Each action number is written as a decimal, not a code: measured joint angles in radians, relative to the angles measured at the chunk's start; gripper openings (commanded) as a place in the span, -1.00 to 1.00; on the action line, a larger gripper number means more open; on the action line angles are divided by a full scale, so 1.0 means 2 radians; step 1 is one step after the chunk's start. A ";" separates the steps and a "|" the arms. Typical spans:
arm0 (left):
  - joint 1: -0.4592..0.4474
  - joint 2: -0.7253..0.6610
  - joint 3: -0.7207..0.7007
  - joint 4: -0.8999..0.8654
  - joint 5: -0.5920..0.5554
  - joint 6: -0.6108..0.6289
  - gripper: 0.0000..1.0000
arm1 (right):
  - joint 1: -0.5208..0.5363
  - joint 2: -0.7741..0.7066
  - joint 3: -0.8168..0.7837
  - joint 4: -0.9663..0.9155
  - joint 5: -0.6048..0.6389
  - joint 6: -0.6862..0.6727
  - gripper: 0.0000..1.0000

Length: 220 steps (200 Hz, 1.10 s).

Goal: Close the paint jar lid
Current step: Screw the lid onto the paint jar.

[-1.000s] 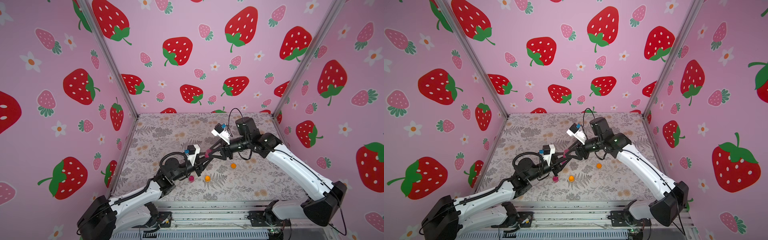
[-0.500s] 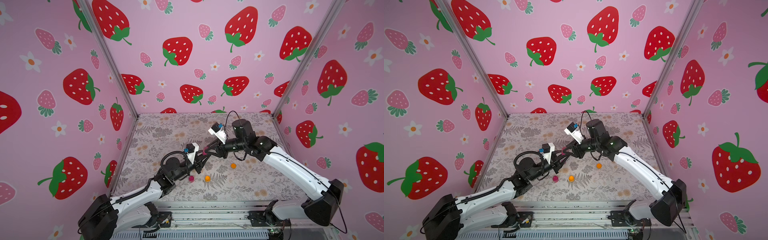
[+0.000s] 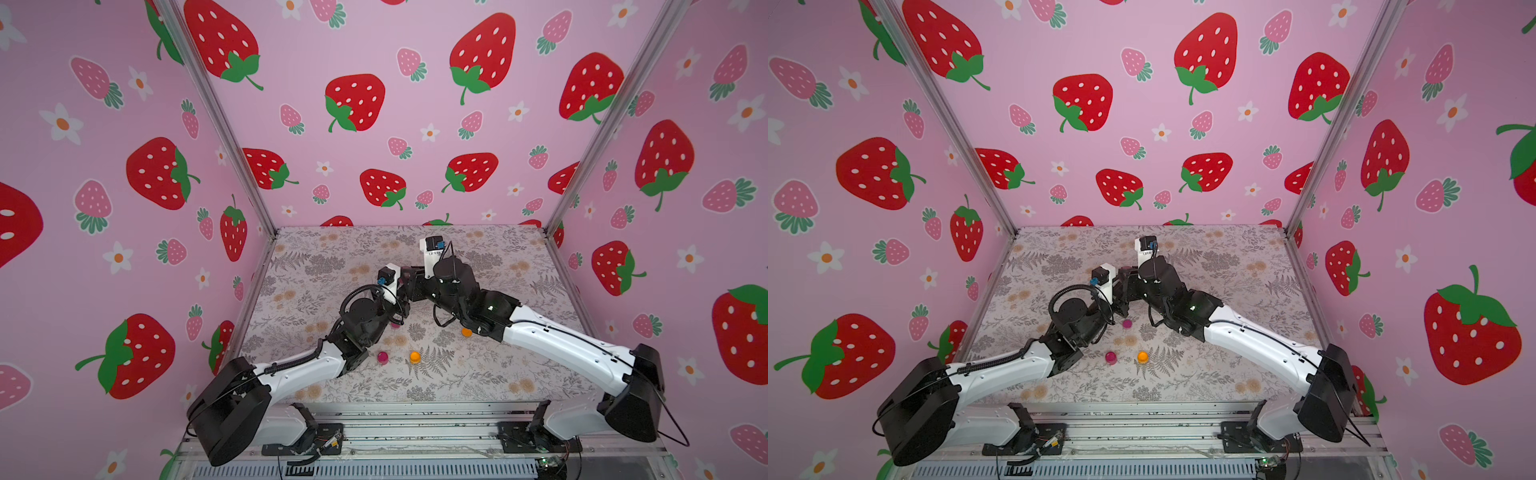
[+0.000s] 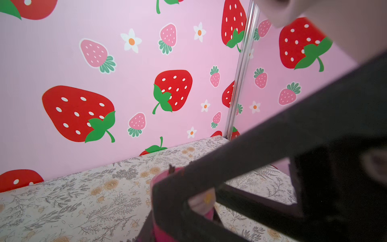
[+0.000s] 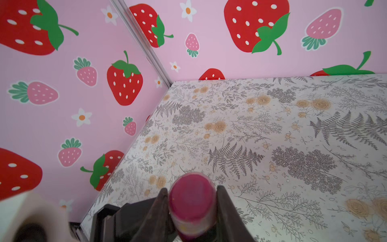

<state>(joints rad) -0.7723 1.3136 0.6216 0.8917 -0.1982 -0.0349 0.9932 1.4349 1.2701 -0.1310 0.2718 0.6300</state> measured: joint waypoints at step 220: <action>-0.007 -0.181 -0.117 -0.020 0.181 -0.021 -0.55 | -0.086 0.058 0.252 -0.388 -0.374 -0.184 0.56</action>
<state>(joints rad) -0.7860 0.9508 0.3885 0.8524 0.1638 -0.0776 0.8204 1.5513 1.7744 -0.9066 -0.4763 0.2623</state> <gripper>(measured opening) 0.255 0.786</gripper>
